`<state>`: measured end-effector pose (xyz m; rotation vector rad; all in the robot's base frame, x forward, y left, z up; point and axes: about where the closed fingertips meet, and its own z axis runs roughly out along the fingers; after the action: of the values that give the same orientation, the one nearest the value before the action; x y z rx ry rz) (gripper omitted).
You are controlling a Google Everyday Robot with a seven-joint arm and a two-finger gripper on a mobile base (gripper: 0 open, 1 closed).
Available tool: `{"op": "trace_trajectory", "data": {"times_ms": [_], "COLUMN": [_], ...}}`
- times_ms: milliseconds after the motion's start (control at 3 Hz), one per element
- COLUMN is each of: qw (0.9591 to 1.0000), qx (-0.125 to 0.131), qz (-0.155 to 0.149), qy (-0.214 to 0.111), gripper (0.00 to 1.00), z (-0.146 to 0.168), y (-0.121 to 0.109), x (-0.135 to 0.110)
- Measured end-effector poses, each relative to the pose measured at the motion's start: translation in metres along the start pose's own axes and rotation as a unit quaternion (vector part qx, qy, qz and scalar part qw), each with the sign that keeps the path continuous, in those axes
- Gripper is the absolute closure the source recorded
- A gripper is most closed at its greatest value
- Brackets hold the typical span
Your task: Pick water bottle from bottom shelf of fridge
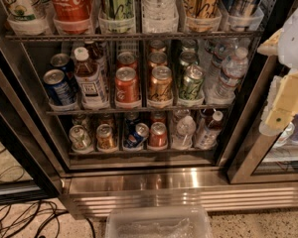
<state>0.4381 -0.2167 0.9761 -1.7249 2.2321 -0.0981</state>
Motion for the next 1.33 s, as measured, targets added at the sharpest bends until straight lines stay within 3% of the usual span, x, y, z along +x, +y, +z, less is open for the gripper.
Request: {"op": "trace_trajectory", "data": {"times_ms": [667,1333], "qw": [0.9999,0.9993], "qx": [-0.001,0.003], "qz": [0.006,0.013], "qy": [-0.011,-0.036], "gripper": [0.0,0.0], "z": [0.014,0.097], "y": [0.004,0.037], "x": [0.0,0.011]}}
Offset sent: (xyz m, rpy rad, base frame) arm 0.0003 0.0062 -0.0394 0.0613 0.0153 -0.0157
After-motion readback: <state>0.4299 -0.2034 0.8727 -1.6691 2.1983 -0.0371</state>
